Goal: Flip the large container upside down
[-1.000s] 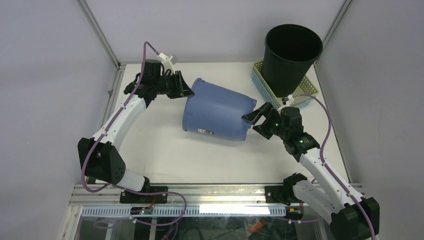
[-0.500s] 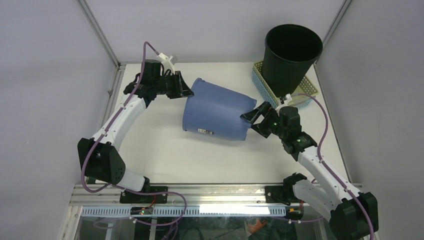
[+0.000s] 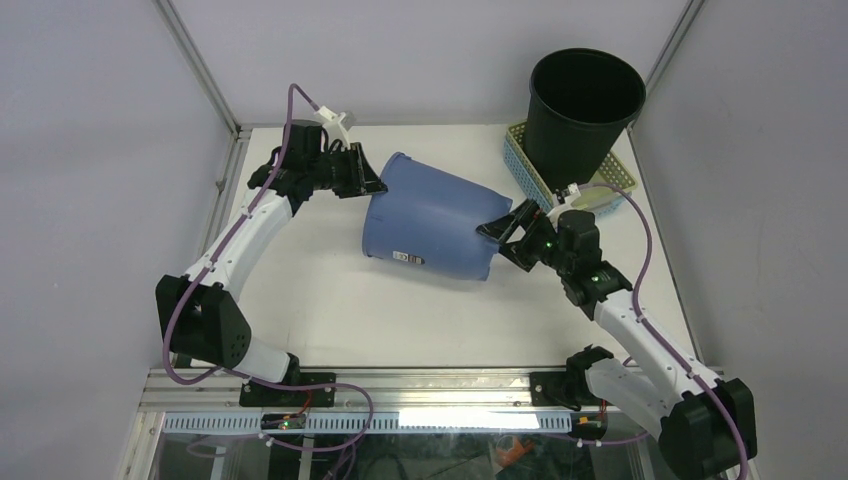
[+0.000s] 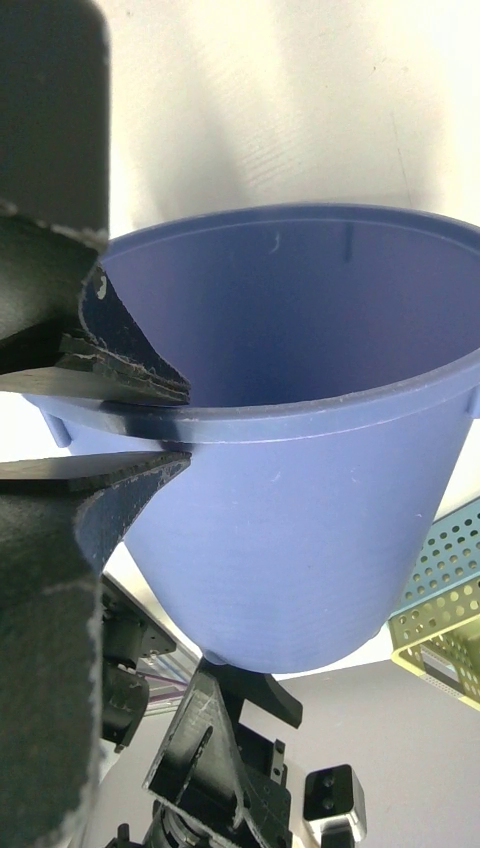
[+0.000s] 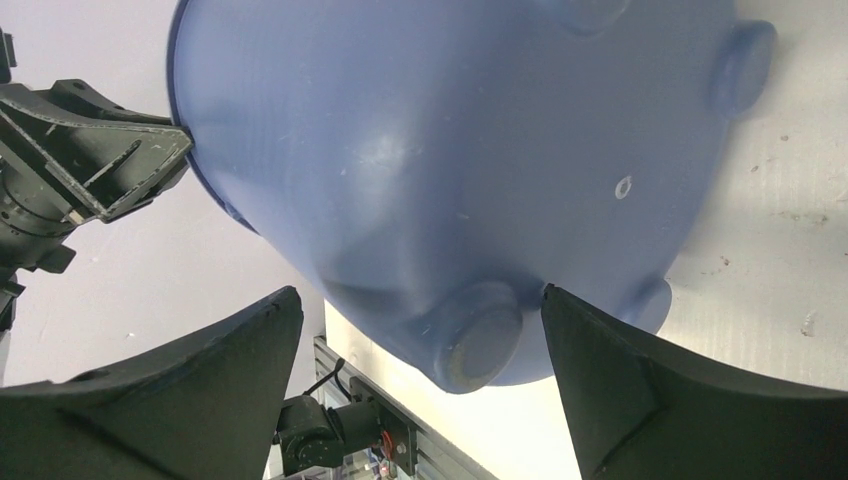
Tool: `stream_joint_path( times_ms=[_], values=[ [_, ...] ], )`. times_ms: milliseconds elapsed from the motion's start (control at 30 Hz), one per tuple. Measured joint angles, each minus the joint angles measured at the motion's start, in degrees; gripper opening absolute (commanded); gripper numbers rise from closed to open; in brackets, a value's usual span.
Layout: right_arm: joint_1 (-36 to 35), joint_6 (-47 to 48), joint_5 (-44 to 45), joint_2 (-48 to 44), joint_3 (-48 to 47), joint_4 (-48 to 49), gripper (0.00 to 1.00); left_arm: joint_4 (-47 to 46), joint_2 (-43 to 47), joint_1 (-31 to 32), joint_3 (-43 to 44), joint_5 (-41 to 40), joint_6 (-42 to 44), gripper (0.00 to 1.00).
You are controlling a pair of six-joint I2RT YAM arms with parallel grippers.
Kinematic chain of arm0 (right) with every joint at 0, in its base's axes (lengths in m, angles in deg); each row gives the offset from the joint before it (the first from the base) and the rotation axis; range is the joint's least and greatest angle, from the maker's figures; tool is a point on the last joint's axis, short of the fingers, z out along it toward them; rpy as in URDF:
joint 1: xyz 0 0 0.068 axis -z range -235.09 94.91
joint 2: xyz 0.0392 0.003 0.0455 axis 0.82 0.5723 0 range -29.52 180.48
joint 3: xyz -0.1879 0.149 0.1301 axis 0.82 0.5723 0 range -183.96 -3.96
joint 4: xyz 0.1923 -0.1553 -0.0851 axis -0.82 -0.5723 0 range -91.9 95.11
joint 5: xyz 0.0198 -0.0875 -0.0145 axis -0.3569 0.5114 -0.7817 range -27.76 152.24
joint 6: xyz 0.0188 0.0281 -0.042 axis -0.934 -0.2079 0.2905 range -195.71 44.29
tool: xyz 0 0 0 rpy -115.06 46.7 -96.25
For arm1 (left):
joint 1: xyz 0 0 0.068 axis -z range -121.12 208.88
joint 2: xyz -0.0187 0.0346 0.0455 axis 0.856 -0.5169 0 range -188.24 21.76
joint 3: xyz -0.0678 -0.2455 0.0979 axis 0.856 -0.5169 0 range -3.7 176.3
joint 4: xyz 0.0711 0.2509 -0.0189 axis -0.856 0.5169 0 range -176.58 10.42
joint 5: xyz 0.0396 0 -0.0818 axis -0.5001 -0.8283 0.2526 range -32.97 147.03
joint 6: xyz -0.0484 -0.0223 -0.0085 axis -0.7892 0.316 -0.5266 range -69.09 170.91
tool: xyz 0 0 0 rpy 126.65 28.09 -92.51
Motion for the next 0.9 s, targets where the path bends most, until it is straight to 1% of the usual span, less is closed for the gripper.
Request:
stream_joint_path(
  times_ms=[200, 633, 900],
  values=[
    [-0.5, 0.3, -0.7, -0.6, -3.0, -2.4, 0.93, -0.7, 0.0, -0.2, 0.0, -0.4, 0.4, 0.24],
    [-3.4, 0.8, -0.7, -0.7, -10.7, -7.5, 0.92, -4.6, -0.2, -0.5, 0.0, -5.3, 0.7, 0.26],
    [-4.8, 0.9, -0.7, -0.7, -14.3, -7.7, 0.92, -6.5, -1.8, -0.5, 1.2, -8.3, 0.7, 0.30]
  ],
)
